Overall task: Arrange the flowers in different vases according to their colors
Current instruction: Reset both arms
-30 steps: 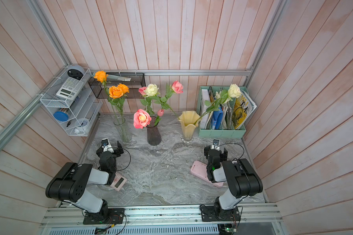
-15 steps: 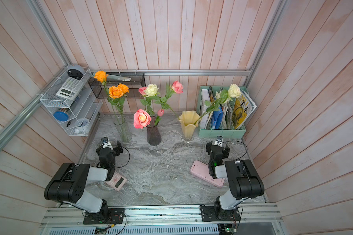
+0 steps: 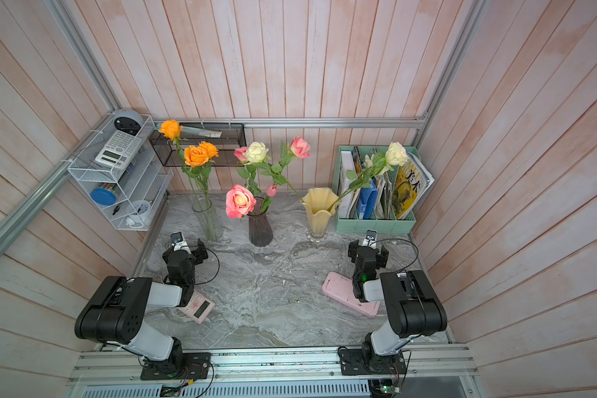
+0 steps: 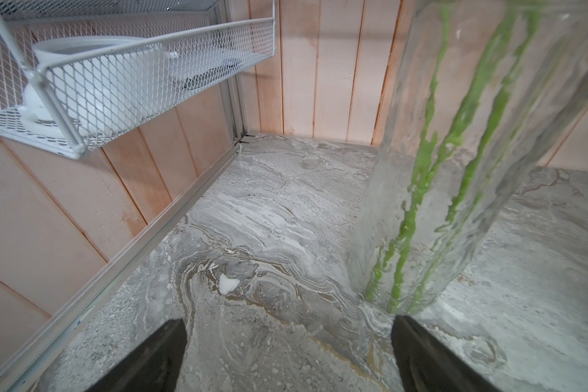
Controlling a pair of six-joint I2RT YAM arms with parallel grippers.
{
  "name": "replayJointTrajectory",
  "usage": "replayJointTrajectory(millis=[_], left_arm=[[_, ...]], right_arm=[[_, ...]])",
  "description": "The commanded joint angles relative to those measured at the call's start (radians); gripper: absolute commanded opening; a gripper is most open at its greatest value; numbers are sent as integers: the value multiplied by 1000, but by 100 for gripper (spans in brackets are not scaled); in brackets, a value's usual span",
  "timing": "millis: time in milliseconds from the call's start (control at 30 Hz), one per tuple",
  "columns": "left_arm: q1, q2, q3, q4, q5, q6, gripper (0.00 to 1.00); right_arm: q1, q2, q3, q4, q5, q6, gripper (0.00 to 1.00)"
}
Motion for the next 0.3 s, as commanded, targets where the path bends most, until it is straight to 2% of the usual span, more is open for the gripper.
replayJointTrajectory(millis=[0,267], left_arm=[[5,-13,20,-10,-18,-12,100],[5,-13,19,-9,-18,-12,100]], right_arm=[[-3,-6,9,-6,-5,11,98],[-3,-6,9,-6,-5,13,98]])
